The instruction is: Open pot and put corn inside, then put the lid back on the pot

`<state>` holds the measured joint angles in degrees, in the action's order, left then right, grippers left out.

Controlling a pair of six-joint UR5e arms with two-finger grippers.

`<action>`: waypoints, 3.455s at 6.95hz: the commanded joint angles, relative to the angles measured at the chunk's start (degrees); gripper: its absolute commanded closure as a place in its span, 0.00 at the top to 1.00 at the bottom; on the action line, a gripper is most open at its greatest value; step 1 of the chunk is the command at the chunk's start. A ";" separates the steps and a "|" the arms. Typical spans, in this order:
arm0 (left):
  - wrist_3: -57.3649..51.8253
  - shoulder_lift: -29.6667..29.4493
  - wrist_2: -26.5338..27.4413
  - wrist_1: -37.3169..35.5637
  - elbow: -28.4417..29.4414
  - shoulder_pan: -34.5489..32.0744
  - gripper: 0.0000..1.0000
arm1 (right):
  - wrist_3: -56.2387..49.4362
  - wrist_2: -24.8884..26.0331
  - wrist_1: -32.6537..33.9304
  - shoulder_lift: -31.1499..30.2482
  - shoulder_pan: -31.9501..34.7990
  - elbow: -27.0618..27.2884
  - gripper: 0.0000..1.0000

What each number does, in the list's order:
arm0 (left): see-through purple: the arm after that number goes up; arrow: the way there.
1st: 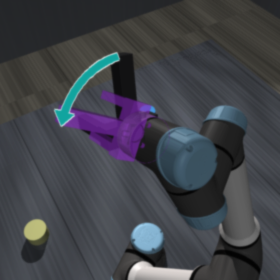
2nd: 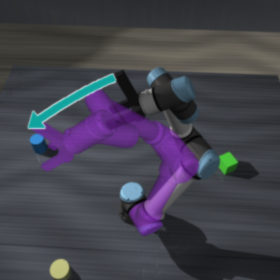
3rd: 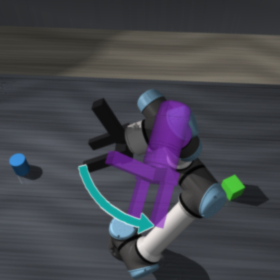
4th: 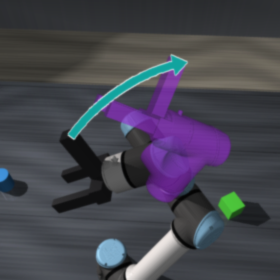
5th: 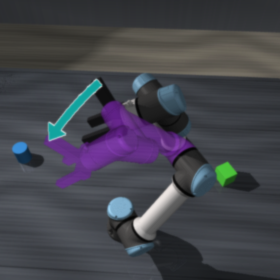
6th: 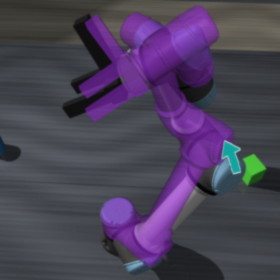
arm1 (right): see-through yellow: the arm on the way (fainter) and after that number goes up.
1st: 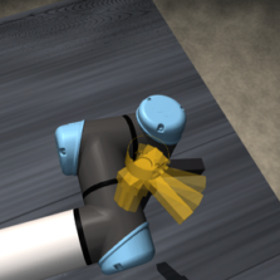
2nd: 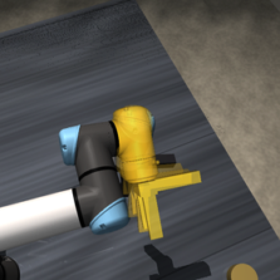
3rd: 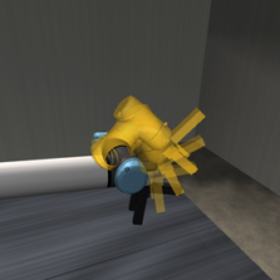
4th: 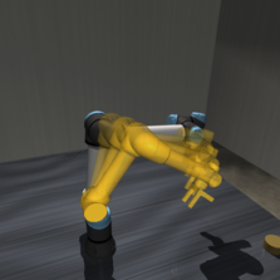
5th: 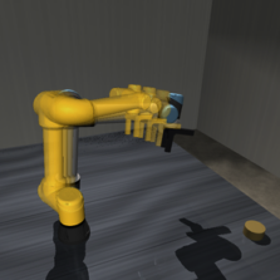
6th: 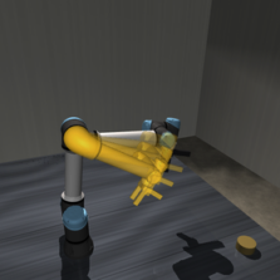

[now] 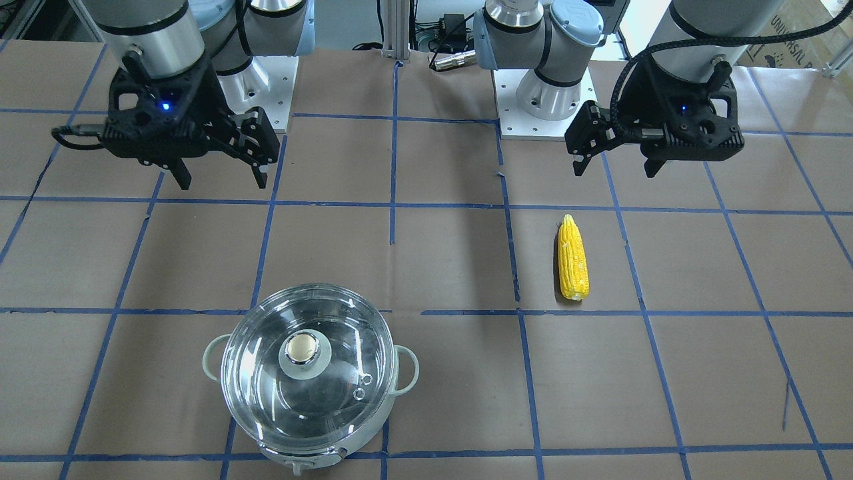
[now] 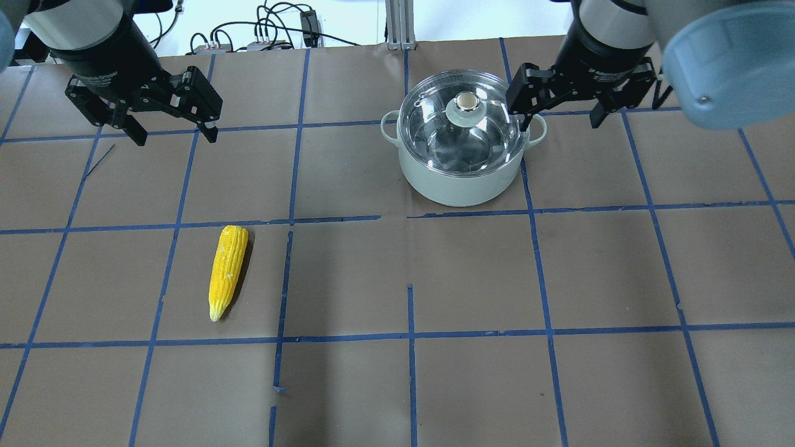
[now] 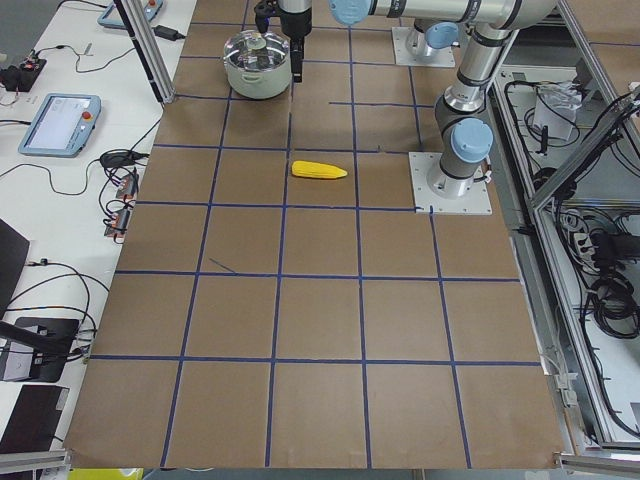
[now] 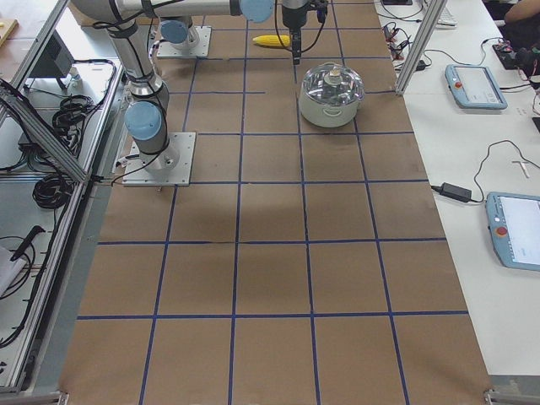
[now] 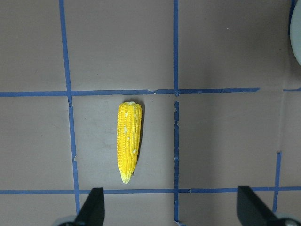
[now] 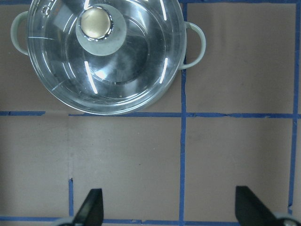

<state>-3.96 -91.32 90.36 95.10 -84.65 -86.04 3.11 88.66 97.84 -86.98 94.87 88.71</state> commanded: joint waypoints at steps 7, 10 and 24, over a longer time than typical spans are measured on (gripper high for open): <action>0.09 0.09 0.08 0.00 -0.25 0.00 1.00 | 1.64 2.38 12.01 30.99 6.21 -19.62 0.98; 0.09 0.09 0.08 0.00 -0.25 0.00 1.00 | 1.19 2.75 11.85 30.90 5.24 -20.59 0.98; 0.09 0.09 -0.01 0.00 -0.16 0.00 1.00 | 1.28 2.04 3.77 29.50 5.68 -20.76 0.12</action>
<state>-3.87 -91.23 90.38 95.10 -84.89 -86.04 4.33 90.71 102.46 -57.47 100.53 68.58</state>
